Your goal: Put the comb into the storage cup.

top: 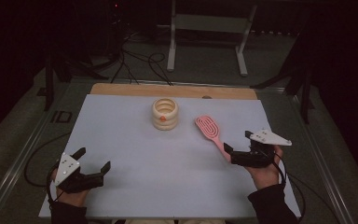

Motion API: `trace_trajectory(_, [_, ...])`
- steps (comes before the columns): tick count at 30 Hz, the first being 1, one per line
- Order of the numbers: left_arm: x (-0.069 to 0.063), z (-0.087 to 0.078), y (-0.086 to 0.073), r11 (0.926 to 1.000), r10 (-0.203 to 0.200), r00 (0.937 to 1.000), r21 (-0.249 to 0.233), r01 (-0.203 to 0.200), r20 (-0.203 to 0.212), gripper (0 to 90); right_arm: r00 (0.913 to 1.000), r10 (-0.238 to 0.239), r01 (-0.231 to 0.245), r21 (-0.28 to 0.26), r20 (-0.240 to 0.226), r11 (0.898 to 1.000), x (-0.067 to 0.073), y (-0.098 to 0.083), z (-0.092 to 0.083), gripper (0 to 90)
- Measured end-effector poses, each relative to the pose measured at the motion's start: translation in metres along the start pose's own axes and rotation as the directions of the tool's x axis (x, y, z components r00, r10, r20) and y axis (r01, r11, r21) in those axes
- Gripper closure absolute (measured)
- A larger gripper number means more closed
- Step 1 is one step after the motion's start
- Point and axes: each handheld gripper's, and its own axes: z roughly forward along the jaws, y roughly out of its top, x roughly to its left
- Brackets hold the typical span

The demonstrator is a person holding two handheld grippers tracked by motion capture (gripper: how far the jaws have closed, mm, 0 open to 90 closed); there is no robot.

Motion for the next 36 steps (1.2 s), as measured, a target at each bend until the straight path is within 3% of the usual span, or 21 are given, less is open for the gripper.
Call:
trace_trajectory(16, [0.000,0.000,0.000,1.0000,0.002,1.0000,0.000,-0.002,0.003,0.1,0.9999,-0.008,0.008,0.022,-0.007,1.000,0.001,0.010,0.009,7.4])
trace_trajectory(36, [-0.001,0.001,-0.001,1.0000,0.000,1.0000,-0.001,0.000,0.006,0.1,0.9996,-0.023,0.024,0.097,-0.013,0.995,0.000,0.021,0.027,7.4])
